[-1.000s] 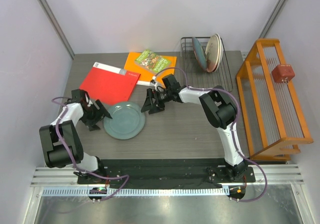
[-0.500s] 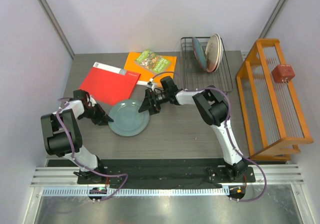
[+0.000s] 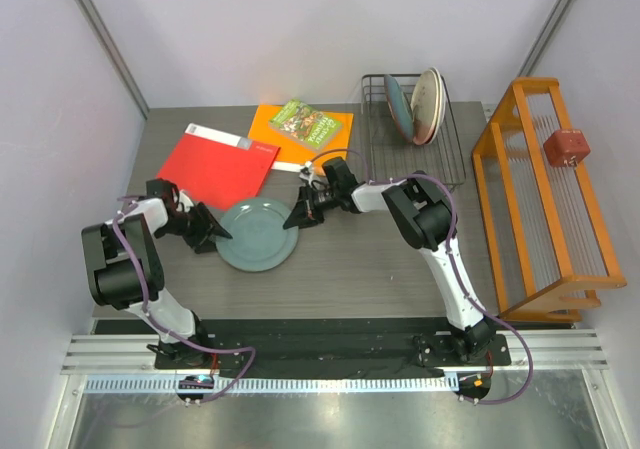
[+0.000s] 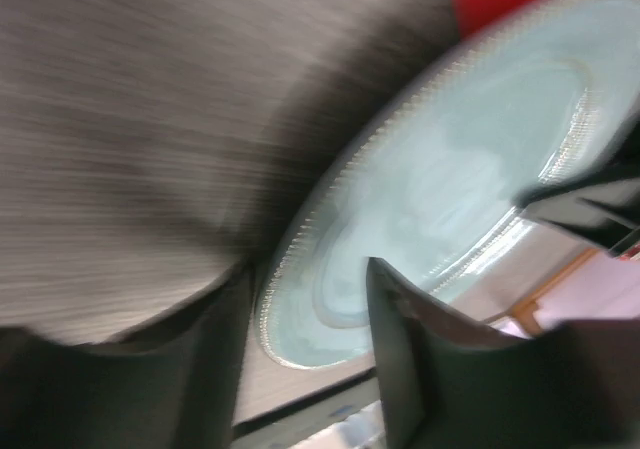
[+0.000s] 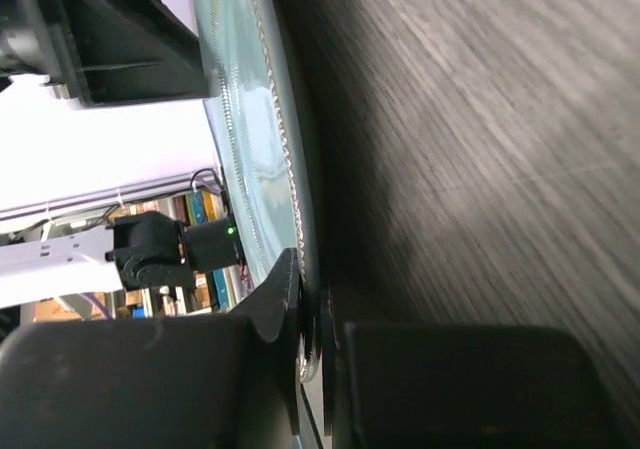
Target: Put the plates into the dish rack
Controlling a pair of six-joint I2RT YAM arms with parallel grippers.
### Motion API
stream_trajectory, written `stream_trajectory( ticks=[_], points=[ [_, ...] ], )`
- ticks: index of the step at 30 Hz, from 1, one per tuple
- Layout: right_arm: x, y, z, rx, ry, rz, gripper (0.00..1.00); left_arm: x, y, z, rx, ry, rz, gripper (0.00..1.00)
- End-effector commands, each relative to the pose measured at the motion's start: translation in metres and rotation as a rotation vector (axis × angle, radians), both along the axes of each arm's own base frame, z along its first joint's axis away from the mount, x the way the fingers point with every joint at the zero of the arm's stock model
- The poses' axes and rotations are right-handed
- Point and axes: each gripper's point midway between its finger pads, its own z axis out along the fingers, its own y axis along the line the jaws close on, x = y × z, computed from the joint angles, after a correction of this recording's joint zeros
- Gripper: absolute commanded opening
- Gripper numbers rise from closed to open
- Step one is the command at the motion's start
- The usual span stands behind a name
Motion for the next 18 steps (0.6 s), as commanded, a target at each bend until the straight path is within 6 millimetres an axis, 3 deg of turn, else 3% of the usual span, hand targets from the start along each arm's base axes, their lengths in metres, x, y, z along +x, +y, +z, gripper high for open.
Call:
stream_trajectory(
  ticks=[1,2,3,4,5,7,9,11,12,13,14,16,17,18],
  points=[
    [-0.001,0.02,0.037,0.039,-0.148,0.043,0.02,0.003,0.009,-0.003,0.077,0.003,-0.019,0.64],
    [0.001,0.019,0.053,0.051,-0.187,0.053,0.01,0.006,0.01,0.004,0.085,-0.021,-0.032,0.75],
    [0.002,0.018,0.062,0.037,-0.193,0.06,0.01,0.006,0.012,0.014,0.104,-0.035,-0.034,0.99],
    [0.004,0.016,0.07,0.031,-0.21,0.068,0.01,0.008,0.013,0.024,0.114,-0.058,-0.037,1.0],
    [0.009,0.015,0.094,0.049,-0.305,0.086,0.01,0.011,0.014,0.038,0.125,-0.087,-0.056,0.99],
    [0.011,0.002,0.107,0.003,-0.309,0.089,0.01,0.016,0.017,0.072,0.162,-0.187,-0.072,1.0],
    [0.017,-0.008,0.134,-0.017,-0.336,0.096,0.01,0.019,0.019,0.114,0.208,-0.309,-0.108,0.99],
    [0.028,-0.022,0.151,-0.043,-0.362,0.078,0.01,0.017,0.022,0.136,0.254,-0.367,-0.123,1.0],
    [0.03,-0.028,0.172,-0.053,-0.409,0.089,0.01,0.022,0.025,0.152,0.283,-0.412,-0.143,0.99],
    [0.035,-0.033,0.179,-0.076,-0.438,0.078,0.01,0.023,0.026,0.158,0.299,-0.425,-0.159,0.99],
    [0.049,-0.038,0.206,-0.079,-0.518,0.051,0.01,0.024,0.026,0.161,0.312,-0.431,-0.172,0.99],
    [0.062,-0.052,0.221,-0.143,-0.585,0.008,0.01,0.029,0.025,0.173,0.364,-0.49,-0.217,1.0],
    [0.072,-0.055,0.247,-0.148,-0.681,-0.024,0.01,0.036,0.023,0.18,0.384,-0.539,-0.233,1.0],
    [0.078,-0.061,0.257,-0.182,-0.763,-0.029,0.01,0.038,0.016,0.185,0.394,-0.571,-0.267,1.0]
  ],
)
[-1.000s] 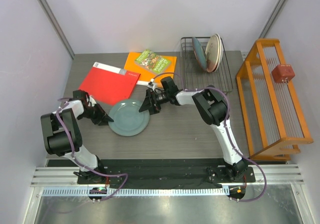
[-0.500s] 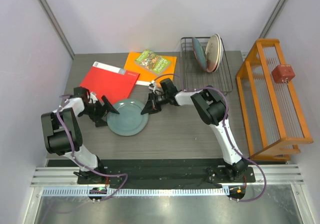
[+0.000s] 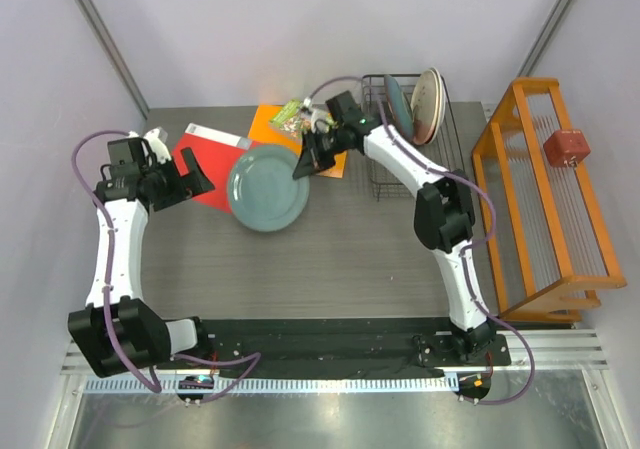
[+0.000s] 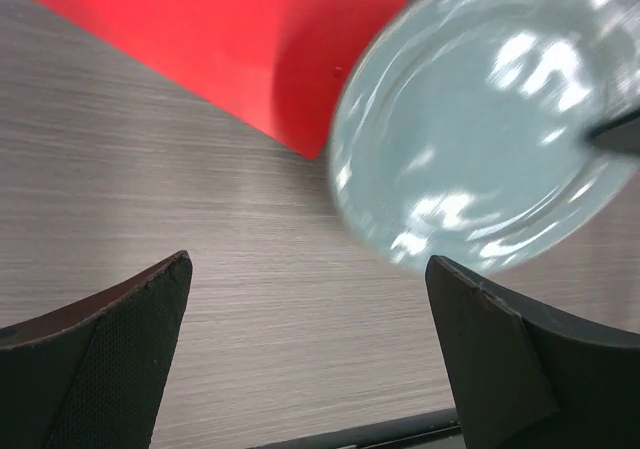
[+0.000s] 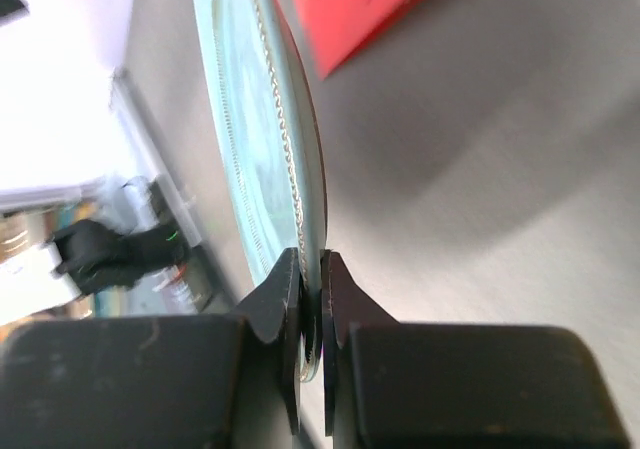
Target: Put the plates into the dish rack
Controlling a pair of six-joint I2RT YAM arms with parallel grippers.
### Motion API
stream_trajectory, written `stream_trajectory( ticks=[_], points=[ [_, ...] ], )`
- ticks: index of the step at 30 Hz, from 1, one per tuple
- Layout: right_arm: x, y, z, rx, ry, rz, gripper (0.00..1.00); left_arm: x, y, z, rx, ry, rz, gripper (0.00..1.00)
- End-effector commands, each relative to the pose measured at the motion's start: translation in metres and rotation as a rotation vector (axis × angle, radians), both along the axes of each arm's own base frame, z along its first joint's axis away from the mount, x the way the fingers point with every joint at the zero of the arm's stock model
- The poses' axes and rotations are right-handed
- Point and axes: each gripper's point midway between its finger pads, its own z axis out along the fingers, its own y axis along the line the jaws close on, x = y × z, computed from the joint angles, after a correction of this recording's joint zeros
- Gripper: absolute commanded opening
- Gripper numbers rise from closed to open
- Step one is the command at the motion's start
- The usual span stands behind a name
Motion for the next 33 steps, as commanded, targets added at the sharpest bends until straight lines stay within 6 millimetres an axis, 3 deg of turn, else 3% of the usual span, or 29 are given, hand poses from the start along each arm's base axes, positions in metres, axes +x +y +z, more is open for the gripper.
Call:
stream_trajectory(
  ticks=[1,2,5,10,11,13,17,23,25,33],
  points=[
    [0.03,-0.038,0.148,-0.014,-0.471,-0.063,0.01,0.001,-0.011,0.01,0.114,-0.063,-0.122,1.0],
    [0.038,-0.043,0.176,-0.01,-0.561,-0.095,0.01,0.003,-0.013,0.016,0.127,-0.091,-0.132,0.99],
    [0.067,-0.067,0.211,-0.114,-0.762,-0.216,0.01,0.006,-0.027,0.029,0.145,-0.133,-0.185,0.99],
    [0.107,-0.112,0.257,-0.265,-0.983,-0.471,0.01,0.006,-0.051,0.035,0.129,-0.161,-0.243,0.99],
    [0.12,-0.13,0.267,-0.33,-1.033,-0.582,0.01,0.005,-0.055,0.036,0.12,-0.165,-0.247,0.99],
    [0.131,-0.147,0.276,-0.403,-1.081,-0.675,0.01,0.003,-0.06,0.036,0.108,-0.169,-0.258,0.99],
    [0.15,-0.177,0.282,-0.542,-1.15,-0.821,0.01,0.001,-0.06,0.036,0.107,-0.169,-0.252,0.99],
    [0.178,-0.207,0.27,-0.629,-1.133,-0.994,0.01,-0.001,-0.059,0.034,0.106,-0.173,-0.239,0.99],
    [0.183,-0.215,0.275,-0.634,-1.148,-1.031,0.01,-0.001,-0.06,0.034,0.106,-0.179,-0.242,0.99],
    [0.195,-0.252,0.251,-0.764,-1.105,-1.1,0.01,-0.004,-0.058,0.027,0.11,-0.17,-0.233,0.99]
  ],
)
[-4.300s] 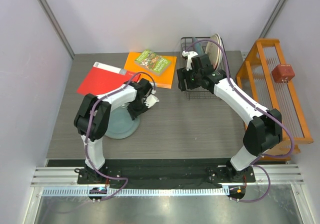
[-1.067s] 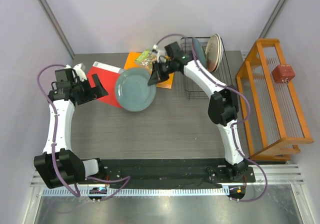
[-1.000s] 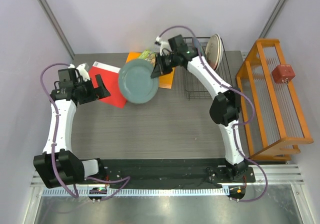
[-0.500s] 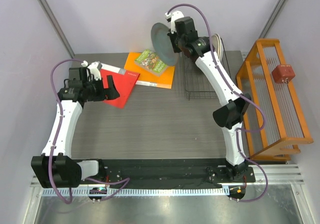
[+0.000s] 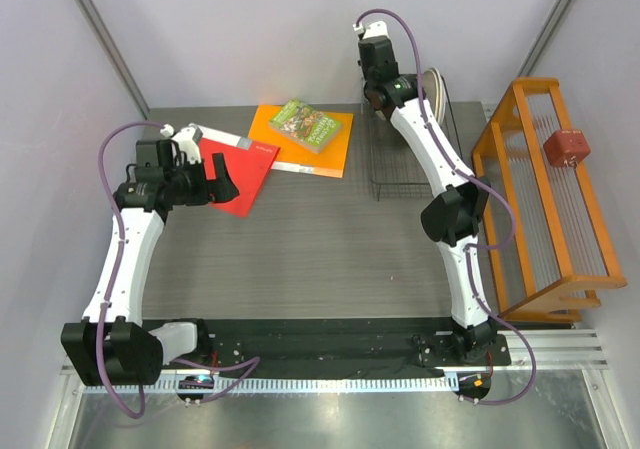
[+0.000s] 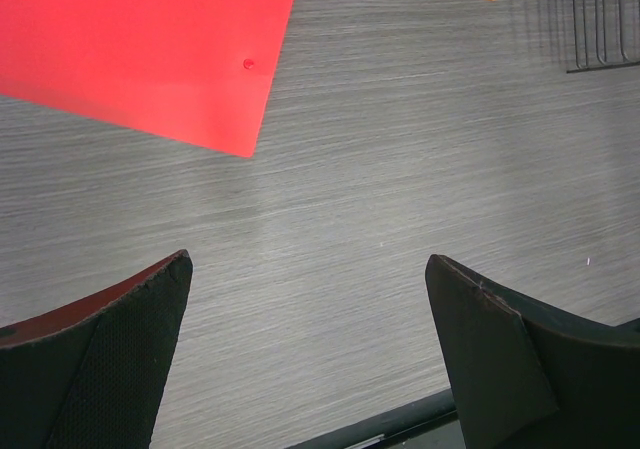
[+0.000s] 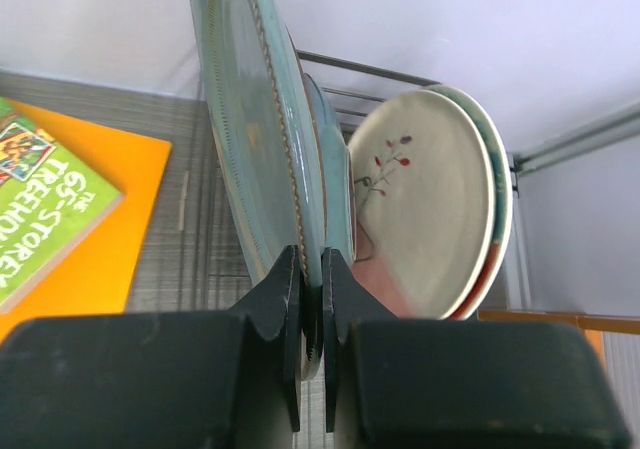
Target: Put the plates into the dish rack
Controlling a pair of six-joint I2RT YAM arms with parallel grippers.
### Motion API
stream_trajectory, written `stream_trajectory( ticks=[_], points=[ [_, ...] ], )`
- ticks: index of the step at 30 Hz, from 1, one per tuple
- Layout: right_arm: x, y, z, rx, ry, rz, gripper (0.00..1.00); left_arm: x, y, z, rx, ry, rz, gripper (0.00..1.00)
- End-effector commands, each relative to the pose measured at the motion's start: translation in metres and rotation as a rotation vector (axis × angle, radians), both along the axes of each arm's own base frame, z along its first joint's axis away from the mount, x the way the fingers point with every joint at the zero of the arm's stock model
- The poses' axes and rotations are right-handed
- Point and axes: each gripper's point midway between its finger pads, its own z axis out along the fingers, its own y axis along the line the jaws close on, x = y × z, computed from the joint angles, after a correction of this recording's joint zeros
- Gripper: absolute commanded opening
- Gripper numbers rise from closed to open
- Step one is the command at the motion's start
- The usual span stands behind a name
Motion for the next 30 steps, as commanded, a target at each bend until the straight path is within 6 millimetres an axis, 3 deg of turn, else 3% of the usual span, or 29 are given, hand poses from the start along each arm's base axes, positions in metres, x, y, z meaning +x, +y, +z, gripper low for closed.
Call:
stream_trajectory(
  ticks=[1,12,30],
  points=[
    [0.002,-0.033,0.092,0.081,-0.283,-0.145,0.01,0.005,0.0,0.007,0.0,-0.046,0.01,0.99],
    [0.003,-0.062,0.088,0.03,-0.272,-0.218,0.01,0.01,-0.005,-0.007,-0.031,-0.012,0.004,0.99],
    [0.006,-0.07,0.052,-0.066,-0.197,-0.279,0.01,0.012,-0.004,-0.016,-0.019,0.005,0.007,0.99]
  ],
)
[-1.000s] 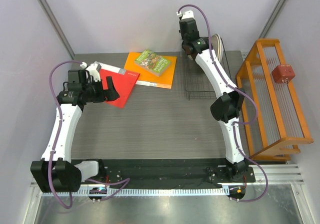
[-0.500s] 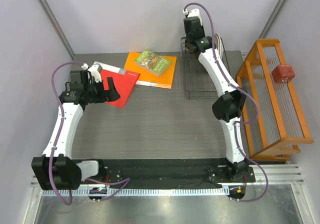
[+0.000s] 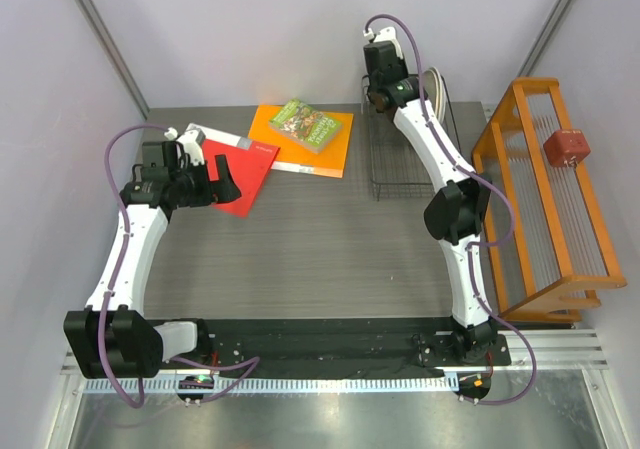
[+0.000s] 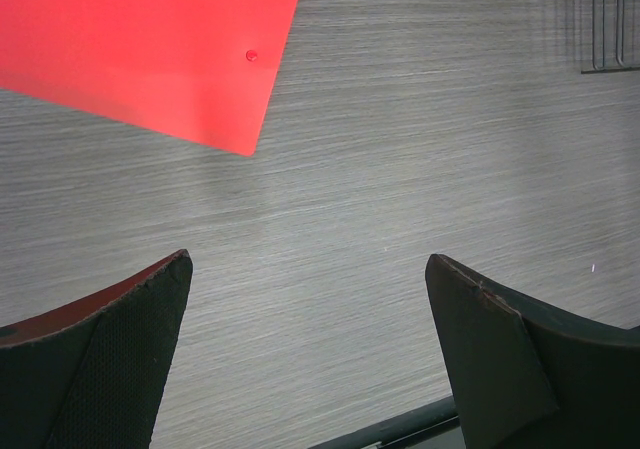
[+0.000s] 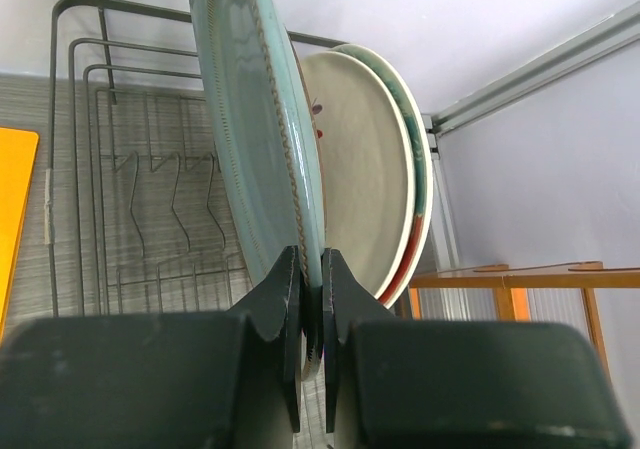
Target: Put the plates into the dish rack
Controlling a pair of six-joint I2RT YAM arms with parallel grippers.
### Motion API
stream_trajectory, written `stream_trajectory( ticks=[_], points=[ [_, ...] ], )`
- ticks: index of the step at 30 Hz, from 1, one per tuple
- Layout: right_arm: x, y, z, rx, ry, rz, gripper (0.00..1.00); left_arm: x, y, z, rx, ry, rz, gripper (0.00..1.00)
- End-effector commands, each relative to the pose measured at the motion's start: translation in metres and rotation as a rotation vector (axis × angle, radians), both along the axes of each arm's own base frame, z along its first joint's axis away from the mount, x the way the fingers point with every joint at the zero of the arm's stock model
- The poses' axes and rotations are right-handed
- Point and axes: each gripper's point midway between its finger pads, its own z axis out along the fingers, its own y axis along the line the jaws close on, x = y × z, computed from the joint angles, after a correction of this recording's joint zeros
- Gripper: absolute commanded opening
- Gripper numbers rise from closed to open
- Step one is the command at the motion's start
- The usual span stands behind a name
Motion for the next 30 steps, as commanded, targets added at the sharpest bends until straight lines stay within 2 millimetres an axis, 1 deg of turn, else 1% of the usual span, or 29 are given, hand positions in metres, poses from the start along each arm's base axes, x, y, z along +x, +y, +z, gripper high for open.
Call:
stream_trajectory(
  ticks=[1,8,9,12,18,20,24,25,28,29,30],
  points=[
    [0.002,-0.01,0.066,0.04,-0.222,-0.076,0.01,0.006,-0.002,0.003,-0.004,-0.03,-0.007,1.0],
    [0.0,-0.007,0.037,0.031,-0.148,-0.072,0.01,0.006,-0.001,0.002,0.004,-0.03,-0.002,1.0],
    [-0.001,-0.006,0.028,0.024,-0.119,-0.069,0.01,0.005,0.0,0.001,0.005,-0.028,-0.001,0.99],
    [-0.001,-0.005,0.012,0.016,-0.08,-0.068,0.01,0.005,0.001,0.001,0.011,-0.03,0.003,1.0],
    [0.003,-0.003,-0.001,0.007,-0.061,-0.072,0.01,0.003,0.002,-0.001,0.015,-0.028,0.005,0.99],
    [0.004,-0.002,-0.003,0.006,-0.058,-0.067,0.01,0.003,0.002,-0.001,0.016,-0.026,0.006,0.99],
    [0.008,-0.003,-0.012,-0.005,-0.047,-0.074,0.01,0.003,0.003,-0.001,0.017,-0.027,0.008,0.99],
    [0.01,-0.001,-0.017,-0.006,-0.039,-0.072,0.01,0.003,0.002,-0.001,0.017,-0.028,0.007,0.99],
    [0.013,0.0,-0.025,-0.01,-0.03,-0.072,0.01,0.003,0.003,-0.001,0.021,-0.026,0.009,0.99],
    [0.014,-0.001,-0.024,-0.01,-0.035,-0.074,0.02,0.003,0.003,-0.001,0.02,-0.027,0.01,1.0],
    [0.015,0.0,-0.023,-0.01,-0.037,-0.074,0.09,0.002,0.003,-0.002,0.022,-0.024,0.012,1.0]
  ],
)
